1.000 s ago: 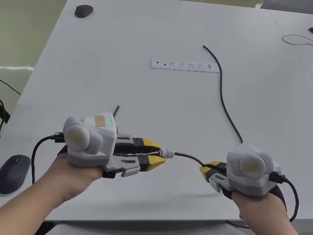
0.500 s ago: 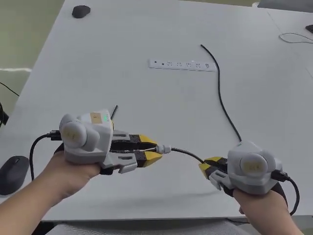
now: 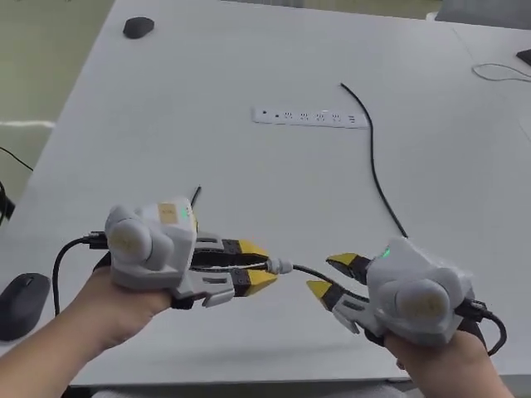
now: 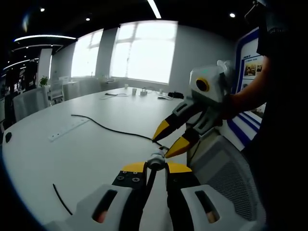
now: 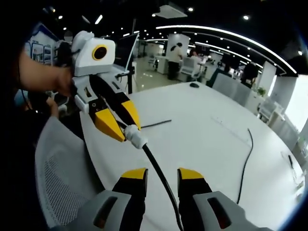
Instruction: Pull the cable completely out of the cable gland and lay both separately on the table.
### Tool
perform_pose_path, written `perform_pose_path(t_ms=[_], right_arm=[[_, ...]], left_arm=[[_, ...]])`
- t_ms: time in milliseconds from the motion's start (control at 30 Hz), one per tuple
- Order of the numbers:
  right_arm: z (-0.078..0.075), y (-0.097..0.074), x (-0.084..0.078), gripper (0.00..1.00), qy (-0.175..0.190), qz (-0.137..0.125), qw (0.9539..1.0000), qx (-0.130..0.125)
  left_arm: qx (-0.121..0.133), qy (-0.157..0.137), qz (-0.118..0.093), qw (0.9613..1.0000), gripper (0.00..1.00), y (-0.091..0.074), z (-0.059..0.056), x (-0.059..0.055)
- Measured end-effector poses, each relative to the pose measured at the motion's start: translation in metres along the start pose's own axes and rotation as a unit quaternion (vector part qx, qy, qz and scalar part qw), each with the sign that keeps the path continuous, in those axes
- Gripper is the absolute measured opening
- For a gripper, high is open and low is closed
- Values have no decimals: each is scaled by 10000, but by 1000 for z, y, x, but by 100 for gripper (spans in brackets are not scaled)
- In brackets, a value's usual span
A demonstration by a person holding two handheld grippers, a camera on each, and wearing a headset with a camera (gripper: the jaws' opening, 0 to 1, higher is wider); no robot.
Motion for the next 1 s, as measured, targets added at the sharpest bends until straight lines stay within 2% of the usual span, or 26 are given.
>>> perform_pose_path(t_ms=[100,367,400,600,700,1000], right_arm=[[3,5,4,19,-86,-3,10000,28],[6,7,11,14,-327,-62,9994,83],[7,8,10,13,-441,-10,9990,87],[13,12,9,3,-602,70,9979,208],[14,14,9,2,-691,122,9973,196],[14,13,7,0,-557,117,9983,153]], left_arm=[[-15,-19,-13,10000,15,1,1,0],[-57,174,92,9998,15,1,0,-5],[-65,197,109,9997,15,1,0,-6],[-58,212,108,9997,15,2,-2,-6],[-52,250,122,9996,15,2,-2,-7],[-35,143,77,9999,15,1,-3,-6]])
Point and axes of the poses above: the centre of the closed fingertips' face, and the gripper's own axes: y roughly forward along the fingers, z roughly to its left, x roughly out of its top, the point moved 3 cm from there along -y, roughly backward along the fingers, and after that the axes turned 14 degrees about x, right-handed, at the moved point
